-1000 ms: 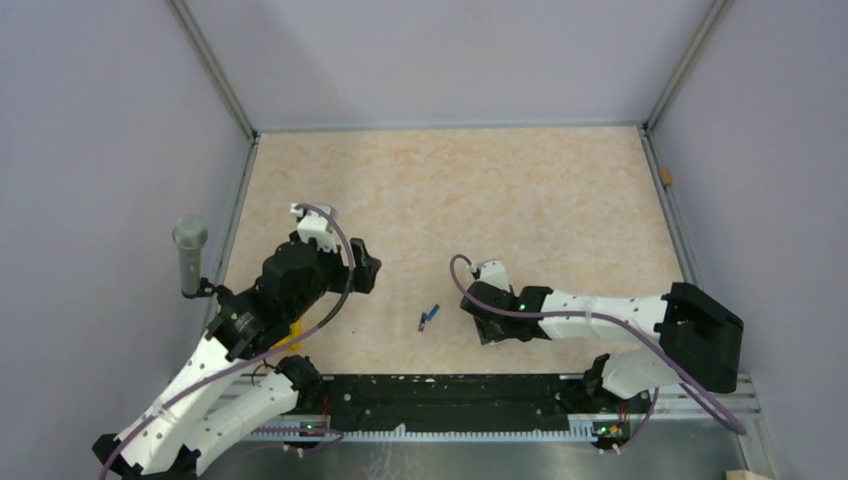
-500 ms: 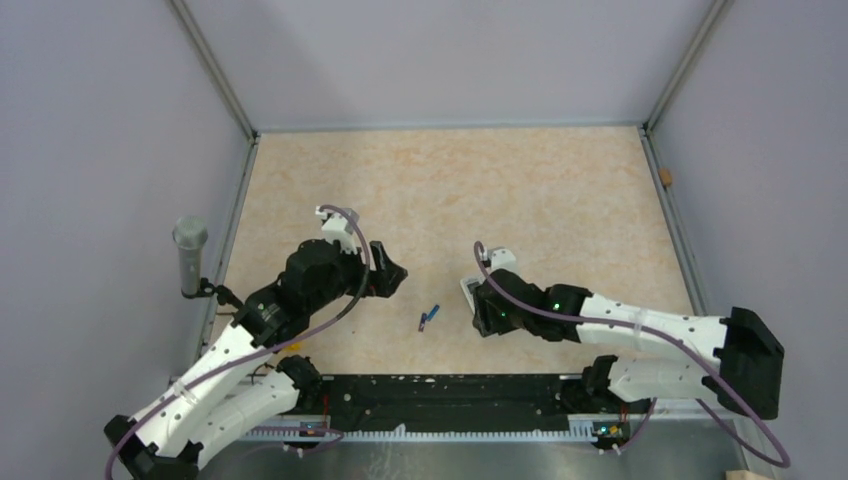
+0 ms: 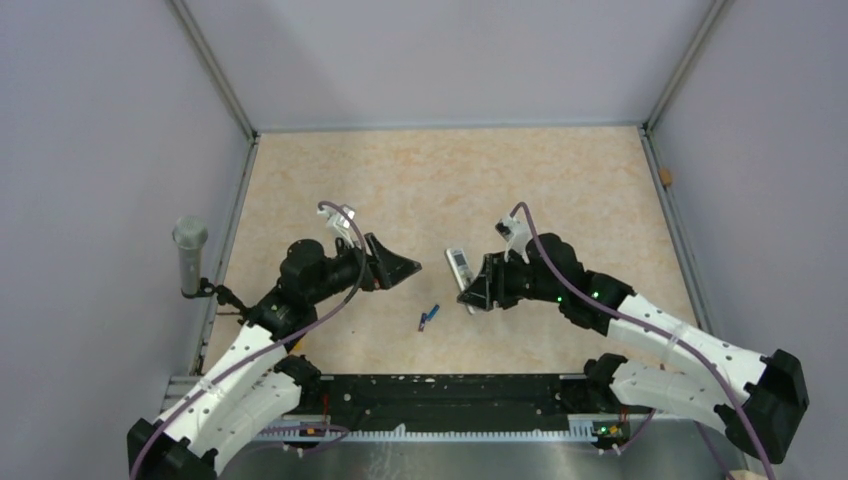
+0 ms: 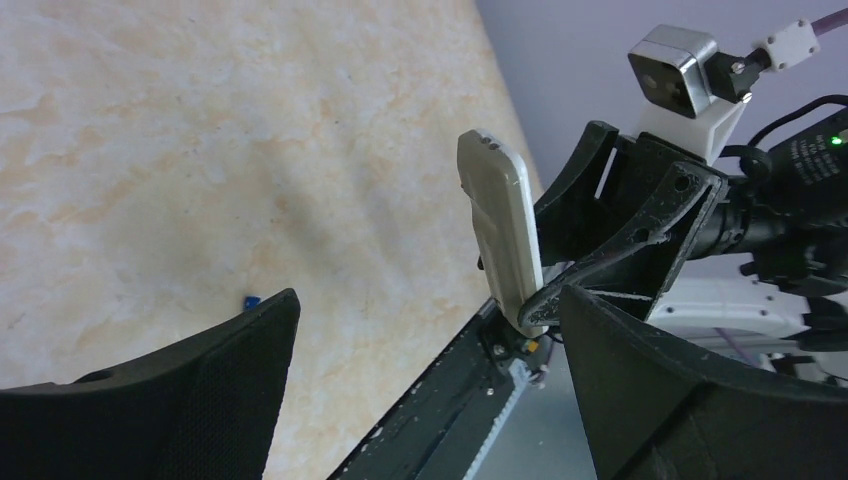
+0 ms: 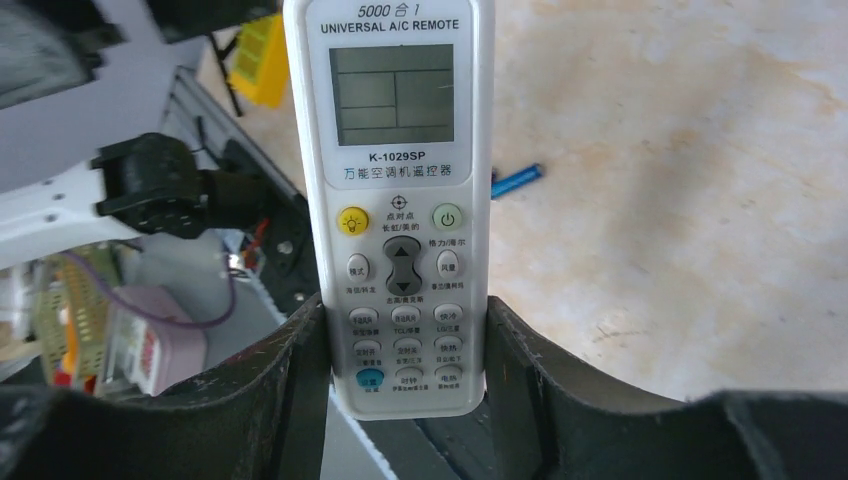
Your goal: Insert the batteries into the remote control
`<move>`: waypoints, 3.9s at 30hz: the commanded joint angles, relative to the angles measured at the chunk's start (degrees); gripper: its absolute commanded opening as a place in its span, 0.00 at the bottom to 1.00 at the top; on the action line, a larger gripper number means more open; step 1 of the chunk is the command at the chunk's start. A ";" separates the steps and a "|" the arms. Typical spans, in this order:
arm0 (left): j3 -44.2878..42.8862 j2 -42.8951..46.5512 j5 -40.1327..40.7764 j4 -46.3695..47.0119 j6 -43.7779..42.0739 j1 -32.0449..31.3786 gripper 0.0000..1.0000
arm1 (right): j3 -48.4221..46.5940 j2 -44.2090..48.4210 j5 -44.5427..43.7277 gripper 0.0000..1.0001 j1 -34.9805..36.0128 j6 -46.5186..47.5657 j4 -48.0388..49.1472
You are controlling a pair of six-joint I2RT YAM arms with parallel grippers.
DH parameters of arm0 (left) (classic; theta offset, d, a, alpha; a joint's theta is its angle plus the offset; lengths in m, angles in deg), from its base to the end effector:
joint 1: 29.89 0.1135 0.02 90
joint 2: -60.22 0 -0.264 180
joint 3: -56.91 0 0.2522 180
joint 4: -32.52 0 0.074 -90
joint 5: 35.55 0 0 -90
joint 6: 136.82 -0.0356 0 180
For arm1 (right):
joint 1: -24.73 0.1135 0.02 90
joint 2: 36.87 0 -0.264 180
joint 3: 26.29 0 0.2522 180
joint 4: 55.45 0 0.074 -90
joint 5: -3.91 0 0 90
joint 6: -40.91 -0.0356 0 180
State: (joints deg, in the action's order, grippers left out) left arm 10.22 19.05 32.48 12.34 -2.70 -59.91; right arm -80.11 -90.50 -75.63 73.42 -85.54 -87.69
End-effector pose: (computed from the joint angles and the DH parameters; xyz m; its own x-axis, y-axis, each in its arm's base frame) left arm 0.1456 -0.0995 0.2845 -0.6985 -0.3420 -0.6286 0.4055 0.5346 -0.7415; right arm 0.1325 0.1605 0.2691 -0.7810 -0.0036 -0.6245 -0.4677 0.6660 0.5811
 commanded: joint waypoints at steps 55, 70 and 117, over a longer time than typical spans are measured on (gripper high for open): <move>11.42 -0.75 -22.59 47.85 29.84 6.39 0.00 | 0.39 -12.89 29.11 0.31 1.99 -17.28 47.51; 5.99 4.53 -10.23 18.67 21.02 6.40 0.00 | -12.55 -5.93 3.30 0.81 10.26 5.33 7.22; 9.14 4.87 -9.82 15.18 22.28 6.38 0.77 | -26.18 -19.76 -29.12 0.00 25.42 15.14 -10.56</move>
State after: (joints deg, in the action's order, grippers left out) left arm 17.59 23.36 25.33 20.98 19.66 -53.59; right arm -107.87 -114.80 -104.31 98.58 -71.18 -98.18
